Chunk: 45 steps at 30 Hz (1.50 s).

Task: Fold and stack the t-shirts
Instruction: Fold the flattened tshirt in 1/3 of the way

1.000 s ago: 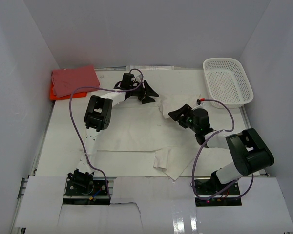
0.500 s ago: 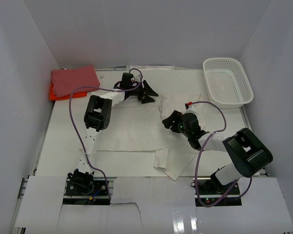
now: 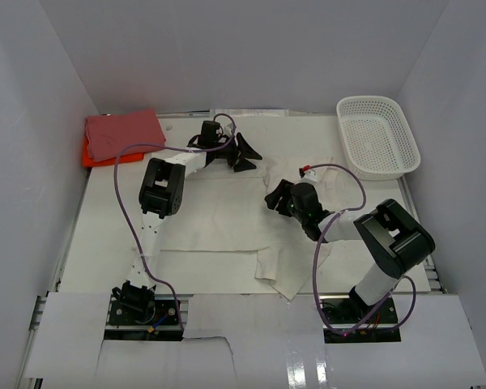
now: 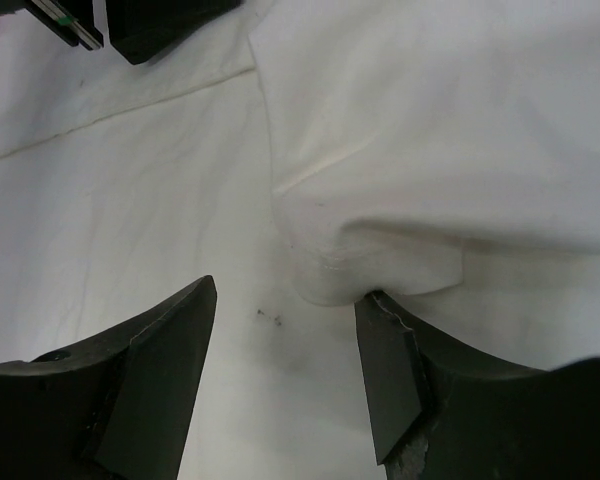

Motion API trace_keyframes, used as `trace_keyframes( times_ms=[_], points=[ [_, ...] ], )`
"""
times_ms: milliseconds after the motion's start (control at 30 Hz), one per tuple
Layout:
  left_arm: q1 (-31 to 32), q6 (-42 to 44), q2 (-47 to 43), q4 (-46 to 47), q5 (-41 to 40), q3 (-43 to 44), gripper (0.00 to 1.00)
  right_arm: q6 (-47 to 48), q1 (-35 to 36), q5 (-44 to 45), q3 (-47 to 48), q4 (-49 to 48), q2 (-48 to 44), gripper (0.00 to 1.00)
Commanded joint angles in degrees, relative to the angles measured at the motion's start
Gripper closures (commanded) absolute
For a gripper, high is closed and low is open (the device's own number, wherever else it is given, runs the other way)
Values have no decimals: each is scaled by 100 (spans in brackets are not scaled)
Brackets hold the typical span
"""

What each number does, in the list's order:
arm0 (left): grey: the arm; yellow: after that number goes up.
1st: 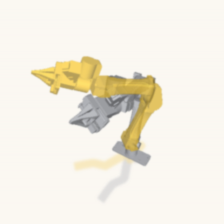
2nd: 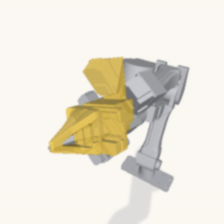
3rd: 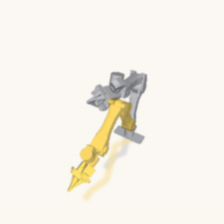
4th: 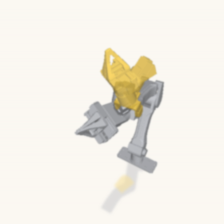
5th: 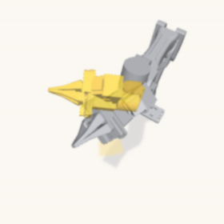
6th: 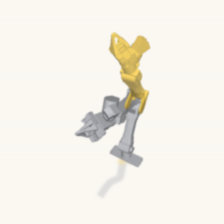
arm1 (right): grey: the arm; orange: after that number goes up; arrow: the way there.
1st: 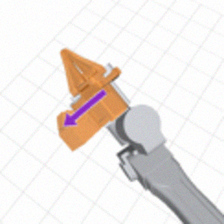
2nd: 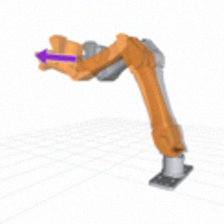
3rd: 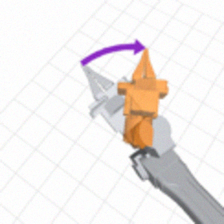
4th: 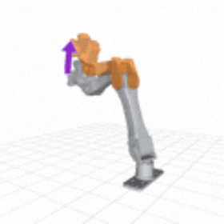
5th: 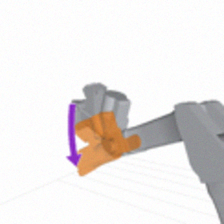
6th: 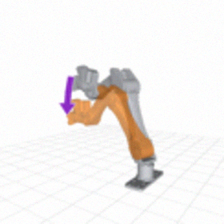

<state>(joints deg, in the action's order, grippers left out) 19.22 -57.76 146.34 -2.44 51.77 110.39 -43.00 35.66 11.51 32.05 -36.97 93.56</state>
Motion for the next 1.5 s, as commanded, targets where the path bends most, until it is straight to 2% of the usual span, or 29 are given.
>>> trace_keyframes(
  times_ms=[0, 300, 433, 500, 533, 633, 767, 900, 1033, 1200, 1267, 1333, 1467],
  points=[
    [-33, 10, -581, 121, 105, -17, 38, 46, 72, 466, 327, -319, 110, 36],
    [-41, -25, -607, 173, 141, -53, 39, 626, 90, 818, 1083, -425, 689, 38],
    [-42, -25, -598, 173, 149, -61, 38, 855, 90, 914, 1373, -425, 891, 44],
    [-59, -34, -598, 200, 158, -79, 38, 890, 82, 941, 1479, -416, 953, 55],
    [-50, -43, -607, 200, 167, -88, 38, 881, 82, 932, 1523, -407, 1006, 67],
    [-59, -43, -598, 200, 167, -88, 39, 724, 47, 880, 1541, -355, 1024, 92],
    [-59, -51, -598, 200, 176, -123, 39, 188, -190, 634, 1436, -232, 849, 92],
    [-68, -78, -581, 200, 185, -123, 39, -646, -551, 20, 1234, -205, 612, 92],
    [-68, -69, -589, 191, 193, -132, 39, -2242, -1103, -797, 988, -275, 611, 92],
    [-85, -104, -598, 200, 228, -158, 39, -3380, -1421, -1869, 811, -925, 795, 92],
    [-138, -271, -616, 516, 325, -193, 39, -3836, -1500, -2029, 733, -1066, 944, 92],
    [-173, -210, -712, 499, 264, -263, 39, -4275, -1623, -2528, 522, -1905, 1216, 92],
    [-217, -289, -712, 569, 325, -272, 39, -4436, -1808, -2811, 495, -2306, 1419, 92]
  ],
)
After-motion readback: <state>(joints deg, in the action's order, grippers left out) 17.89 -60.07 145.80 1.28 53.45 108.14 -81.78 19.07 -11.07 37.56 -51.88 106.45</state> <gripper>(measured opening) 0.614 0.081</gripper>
